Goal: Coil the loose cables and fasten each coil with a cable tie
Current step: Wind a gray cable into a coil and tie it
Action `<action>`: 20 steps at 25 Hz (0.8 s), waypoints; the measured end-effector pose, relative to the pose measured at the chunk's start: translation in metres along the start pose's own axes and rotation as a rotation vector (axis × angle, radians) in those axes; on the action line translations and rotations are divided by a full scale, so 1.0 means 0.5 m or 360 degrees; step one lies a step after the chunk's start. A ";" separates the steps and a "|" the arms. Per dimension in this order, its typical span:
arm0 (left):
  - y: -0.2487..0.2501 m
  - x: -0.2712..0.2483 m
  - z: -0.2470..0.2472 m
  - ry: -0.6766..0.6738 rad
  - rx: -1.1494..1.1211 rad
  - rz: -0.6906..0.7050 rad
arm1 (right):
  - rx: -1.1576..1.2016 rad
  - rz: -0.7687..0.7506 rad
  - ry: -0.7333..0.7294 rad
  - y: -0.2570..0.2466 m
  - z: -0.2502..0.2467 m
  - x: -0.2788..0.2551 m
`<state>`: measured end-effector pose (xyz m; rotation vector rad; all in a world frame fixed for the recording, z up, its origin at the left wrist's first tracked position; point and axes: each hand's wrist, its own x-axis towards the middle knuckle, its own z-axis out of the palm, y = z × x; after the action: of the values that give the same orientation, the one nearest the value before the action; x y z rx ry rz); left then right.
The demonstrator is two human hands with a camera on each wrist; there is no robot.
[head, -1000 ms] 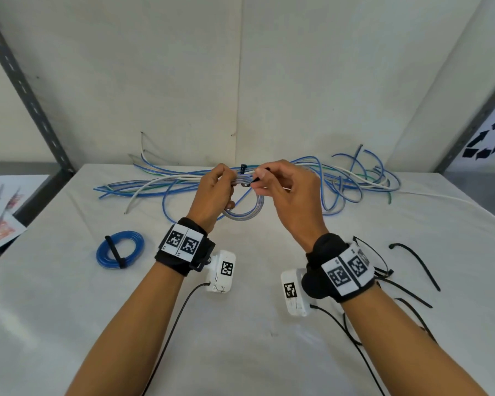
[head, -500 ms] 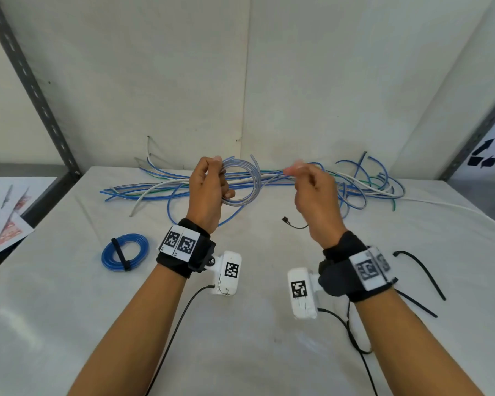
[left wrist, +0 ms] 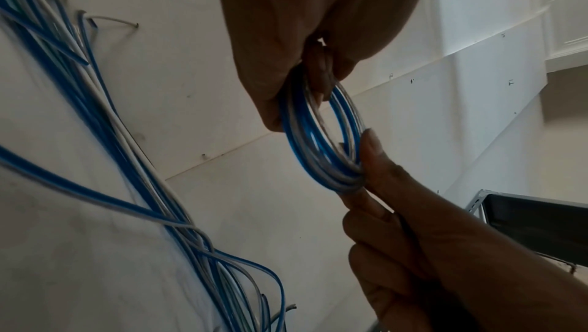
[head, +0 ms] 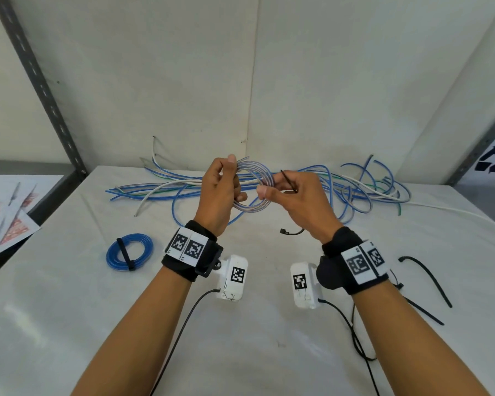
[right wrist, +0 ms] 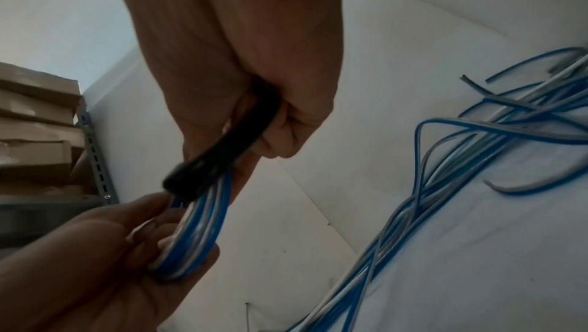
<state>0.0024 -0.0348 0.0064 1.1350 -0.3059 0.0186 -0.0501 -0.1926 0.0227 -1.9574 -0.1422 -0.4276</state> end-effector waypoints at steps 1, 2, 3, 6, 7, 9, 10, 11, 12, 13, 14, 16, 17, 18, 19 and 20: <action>0.000 0.000 0.001 -0.0015 0.0015 -0.0016 | 0.0010 -0.0008 -0.0019 0.001 -0.004 0.001; 0.001 -0.001 0.001 -0.0038 0.0038 -0.0027 | 0.0020 -0.0018 -0.0038 0.000 -0.008 -0.001; 0.001 -0.001 0.000 -0.0068 0.0068 -0.0029 | 0.0018 -0.0028 -0.0044 -0.001 -0.011 -0.002; 0.002 -0.003 -0.003 -0.0194 0.0235 -0.0007 | -0.0028 -0.0020 0.0000 0.000 -0.016 -0.006; 0.001 -0.004 -0.005 -0.0222 0.0313 0.0009 | -0.0019 -0.0012 0.0019 0.000 -0.016 -0.006; -0.002 -0.004 -0.009 -0.0237 0.0392 0.0051 | 0.0024 0.0010 0.0013 -0.003 -0.017 -0.008; -0.004 -0.004 -0.009 -0.0228 0.0360 0.0055 | 0.0068 0.0019 -0.0006 -0.006 -0.018 -0.011; -0.005 -0.004 -0.008 -0.0218 0.0303 0.0037 | 0.0123 0.0032 -0.0020 -0.007 -0.019 -0.012; -0.005 -0.004 -0.007 -0.0217 0.0233 -0.0002 | 0.0189 0.0048 -0.0031 -0.012 -0.019 -0.015; -0.005 -0.003 -0.005 -0.0218 0.0153 -0.0056 | 0.0260 0.0065 -0.0037 -0.015 -0.018 -0.017; -0.003 -0.004 -0.003 -0.0217 0.0072 -0.0113 | 0.0333 0.0085 -0.0044 -0.020 -0.017 -0.020; 0.000 -0.004 -0.001 -0.0207 -0.0049 -0.0194 | 0.0442 0.0132 -0.0018 -0.026 -0.011 -0.027; 0.001 -0.003 -0.002 -0.0205 -0.0079 -0.0213 | 0.0469 0.0147 0.0012 -0.024 -0.007 -0.030; 0.000 -0.001 -0.003 -0.0202 -0.0096 -0.0218 | 0.0470 0.0146 0.0037 -0.021 -0.004 -0.033; -0.002 0.000 -0.005 -0.0191 -0.0106 -0.0208 | 0.0443 0.0137 0.0053 -0.016 0.000 -0.034; -0.003 0.001 -0.008 -0.0172 -0.0102 -0.0181 | 0.0382 0.0122 0.0059 -0.011 0.004 -0.036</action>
<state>0.0042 -0.0320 0.0036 1.0900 -0.3354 -0.1525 -0.0677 -0.1870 0.0204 -1.7124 -0.0900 -0.3778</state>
